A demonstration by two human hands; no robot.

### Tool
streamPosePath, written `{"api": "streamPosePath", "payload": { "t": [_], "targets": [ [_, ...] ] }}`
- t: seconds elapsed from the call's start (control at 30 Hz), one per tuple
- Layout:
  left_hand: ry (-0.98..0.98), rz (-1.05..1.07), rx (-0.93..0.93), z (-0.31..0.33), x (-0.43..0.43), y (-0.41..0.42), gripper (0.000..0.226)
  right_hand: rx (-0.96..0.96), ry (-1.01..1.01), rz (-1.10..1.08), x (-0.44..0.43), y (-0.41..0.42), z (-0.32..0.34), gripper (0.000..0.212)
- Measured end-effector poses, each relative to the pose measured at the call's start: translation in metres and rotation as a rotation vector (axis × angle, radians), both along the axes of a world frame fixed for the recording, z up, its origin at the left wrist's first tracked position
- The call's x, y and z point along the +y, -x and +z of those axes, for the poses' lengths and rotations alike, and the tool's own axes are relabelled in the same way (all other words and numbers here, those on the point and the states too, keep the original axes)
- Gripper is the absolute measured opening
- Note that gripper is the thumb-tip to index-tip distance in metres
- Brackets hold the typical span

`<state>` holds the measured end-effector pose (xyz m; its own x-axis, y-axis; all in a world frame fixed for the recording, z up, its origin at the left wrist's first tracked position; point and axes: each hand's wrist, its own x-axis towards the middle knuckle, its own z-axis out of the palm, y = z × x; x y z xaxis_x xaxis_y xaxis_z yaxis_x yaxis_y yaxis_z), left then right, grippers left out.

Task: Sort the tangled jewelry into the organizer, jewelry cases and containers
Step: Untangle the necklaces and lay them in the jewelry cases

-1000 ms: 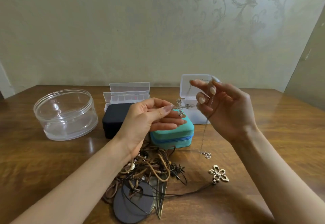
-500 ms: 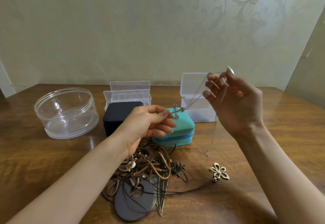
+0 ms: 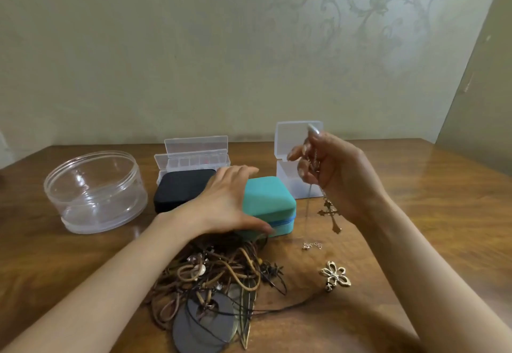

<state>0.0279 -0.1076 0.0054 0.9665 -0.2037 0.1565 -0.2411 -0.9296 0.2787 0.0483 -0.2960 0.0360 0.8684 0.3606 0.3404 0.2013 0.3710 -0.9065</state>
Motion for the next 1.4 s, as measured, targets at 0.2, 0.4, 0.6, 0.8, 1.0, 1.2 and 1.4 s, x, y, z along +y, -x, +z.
{"api": "streamPosePath", "payload": {
  "t": [0.2, 0.4, 0.6, 0.8, 1.0, 1.2, 1.4],
  "targets": [
    [0.003, -0.067, 0.145, 0.013, 0.009, -0.018, 0.093, -0.237, 0.624, -0.382, 0.008, -0.001, -0.008, 0.037],
    [0.275, 0.011, 0.068, 0.022, 0.018, -0.022, 0.051, -0.280, 0.593, -0.439, 0.008, -0.002, -0.009, 0.036],
    [0.539, 0.269, -0.339, 0.016, 0.020, -0.024, 0.024, -0.388, 1.058, -0.312, 0.019, -0.004, -0.028, 0.027],
    [0.879, 0.439, -0.276, 0.012, 0.016, -0.023, 0.034, -0.394, 1.162, -0.286, 0.021, -0.008, -0.033, 0.042],
    [0.889, 0.278, -0.127, -0.015, 0.001, 0.000, 0.014, -0.355, 1.174, -0.237, 0.021, -0.010, -0.034, 0.028],
    [0.391, 0.092, -0.142, -0.031, -0.003, 0.017, 0.068, -0.567, 0.950, -0.470, 0.016, -0.007, -0.028, 0.031],
    [0.358, 0.062, -0.144, -0.032, -0.007, 0.007, 0.066, -0.417, 0.172, -0.397, 0.013, 0.001, 0.017, 0.037]
  ]
}}
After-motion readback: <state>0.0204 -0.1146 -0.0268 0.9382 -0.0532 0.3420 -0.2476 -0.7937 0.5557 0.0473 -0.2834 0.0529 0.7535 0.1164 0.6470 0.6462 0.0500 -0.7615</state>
